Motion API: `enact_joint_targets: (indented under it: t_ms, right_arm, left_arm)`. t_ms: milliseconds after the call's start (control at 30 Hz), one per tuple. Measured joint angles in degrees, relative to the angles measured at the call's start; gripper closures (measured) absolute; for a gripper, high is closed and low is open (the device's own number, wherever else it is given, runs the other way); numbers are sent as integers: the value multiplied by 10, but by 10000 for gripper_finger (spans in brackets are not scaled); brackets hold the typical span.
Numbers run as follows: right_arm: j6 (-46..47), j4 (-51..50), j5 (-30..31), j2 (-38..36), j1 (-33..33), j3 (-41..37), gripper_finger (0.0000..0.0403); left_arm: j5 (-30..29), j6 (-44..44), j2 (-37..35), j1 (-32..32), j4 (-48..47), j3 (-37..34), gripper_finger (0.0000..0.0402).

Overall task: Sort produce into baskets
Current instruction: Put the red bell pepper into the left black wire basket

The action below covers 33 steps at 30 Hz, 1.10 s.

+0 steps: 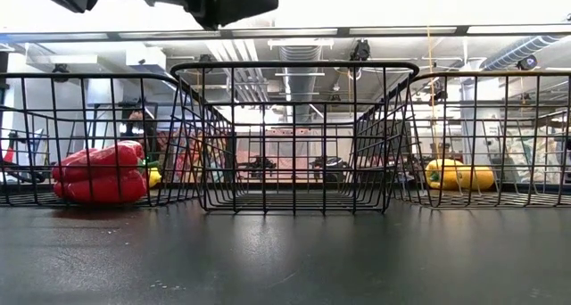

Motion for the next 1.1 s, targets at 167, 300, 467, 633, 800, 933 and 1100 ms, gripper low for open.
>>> enact_joint_targets:
  t_ms: [167,300,467,633,800,933,1100]
  right_arm:
    - [-33,2,20,0,19,-43,5]
    - [-52,12,29,-5,33,-74,5]
    - [-69,71,28,-6,39,-106,6]
    - [-69,145,27,-13,41,-144,6]
    - [-83,170,23,-15,40,-161,6]
    - [-89,172,45,-17,41,-161,6]
    - [-104,172,54,-17,41,-160,6]
  left_arm:
    - [9,-10,18,0,-6,12,66]
    - [17,-26,22,0,-7,19,66]
    - [20,-47,22,0,-12,23,66]
    - [20,-73,22,0,-15,18,66]
    - [21,-98,22,0,-34,16,66]
    - [19,-101,22,0,-40,16,66]
    - [19,-94,22,0,-45,16,66]
